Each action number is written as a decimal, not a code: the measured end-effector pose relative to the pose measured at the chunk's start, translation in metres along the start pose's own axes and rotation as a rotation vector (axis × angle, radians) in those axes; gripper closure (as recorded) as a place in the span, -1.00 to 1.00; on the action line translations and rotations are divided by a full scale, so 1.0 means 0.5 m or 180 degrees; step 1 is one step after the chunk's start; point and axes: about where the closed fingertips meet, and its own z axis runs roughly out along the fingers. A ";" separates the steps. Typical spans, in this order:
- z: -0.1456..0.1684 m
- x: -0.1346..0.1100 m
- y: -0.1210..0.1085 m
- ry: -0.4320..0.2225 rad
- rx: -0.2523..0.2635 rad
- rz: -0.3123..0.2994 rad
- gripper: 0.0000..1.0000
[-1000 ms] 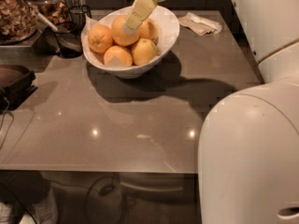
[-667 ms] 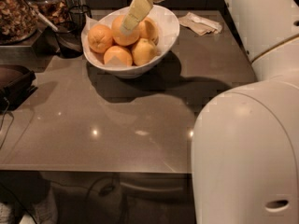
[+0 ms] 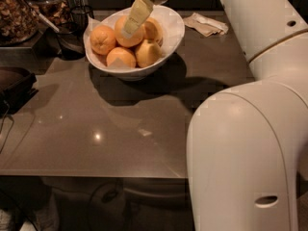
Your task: Pick orange from white bowl
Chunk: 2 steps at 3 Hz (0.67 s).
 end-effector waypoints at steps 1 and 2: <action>0.016 0.008 -0.008 0.0068 -0.0001 0.0011 -0.68; 0.038 0.006 -0.010 0.0144 -0.0027 -0.0027 -0.66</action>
Offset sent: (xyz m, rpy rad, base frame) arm 0.0132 0.0045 -0.0173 -0.0807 0.0317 0.0199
